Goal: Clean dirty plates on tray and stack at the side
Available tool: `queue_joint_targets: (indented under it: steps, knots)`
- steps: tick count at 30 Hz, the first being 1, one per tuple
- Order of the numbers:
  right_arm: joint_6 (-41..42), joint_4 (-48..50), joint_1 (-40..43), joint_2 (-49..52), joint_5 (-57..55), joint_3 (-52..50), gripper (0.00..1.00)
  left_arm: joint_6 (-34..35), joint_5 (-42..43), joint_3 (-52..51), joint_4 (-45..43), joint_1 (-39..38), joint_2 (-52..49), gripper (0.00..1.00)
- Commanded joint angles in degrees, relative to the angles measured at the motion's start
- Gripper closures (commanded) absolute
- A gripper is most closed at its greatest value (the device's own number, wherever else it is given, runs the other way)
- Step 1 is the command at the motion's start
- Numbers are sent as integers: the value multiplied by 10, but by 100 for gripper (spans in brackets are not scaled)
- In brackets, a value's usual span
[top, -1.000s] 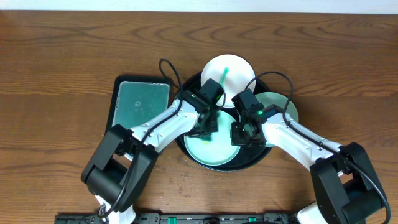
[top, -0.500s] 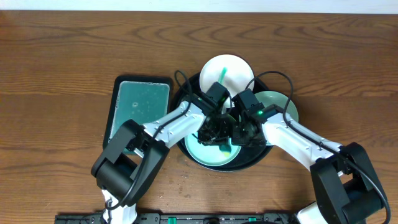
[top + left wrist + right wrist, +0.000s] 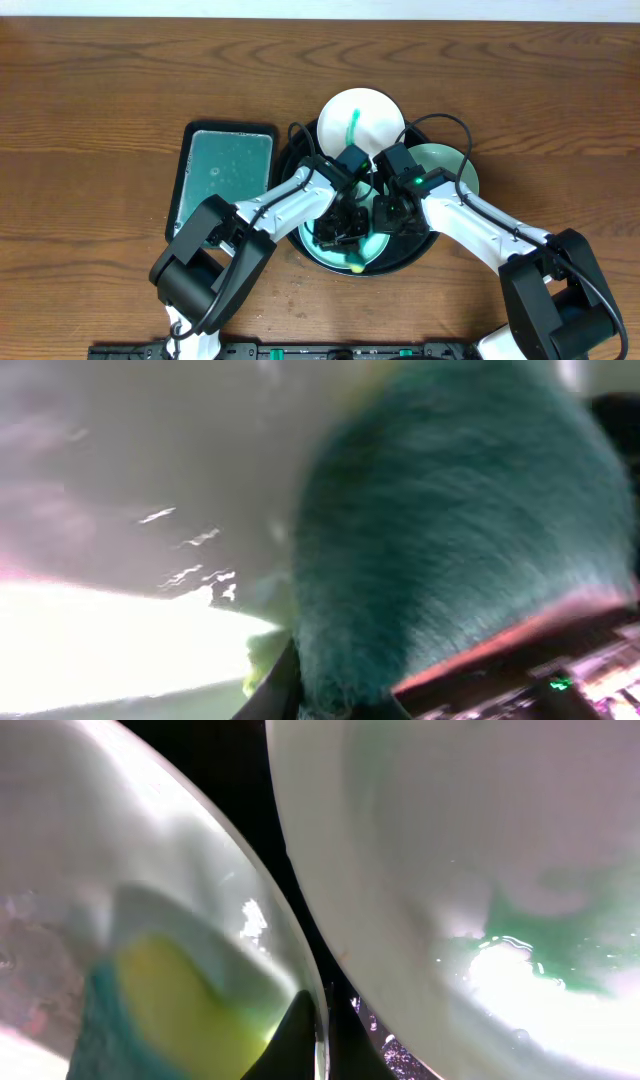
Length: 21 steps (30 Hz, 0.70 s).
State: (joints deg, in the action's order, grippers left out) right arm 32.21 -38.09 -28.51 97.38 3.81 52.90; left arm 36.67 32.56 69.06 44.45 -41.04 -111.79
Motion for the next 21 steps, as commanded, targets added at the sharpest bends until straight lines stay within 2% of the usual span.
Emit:
queue_joint_targets:
  steps: [1, 3, 8, 14, 21]
  knots:
    - [-1, -6, 3, 20, -38, -11, 99, -4, -131, -7, 58, 10, -6, 93]
    - [-1, -8, 3, 20, -38, -11, 99, -1, -200, -7, 85, 26, -1, 93]
    - [-1, -7, 3, 20, -38, -11, 99, 0, -271, -7, 102, 70, 20, 93]
    - [-1, -7, 3, 20, -38, -11, 99, 0, -281, 3, 90, 127, 80, 93]
    - [-1, -9, 3, 20, -47, -11, 99, -14, -285, 3, 89, 171, 194, 93]
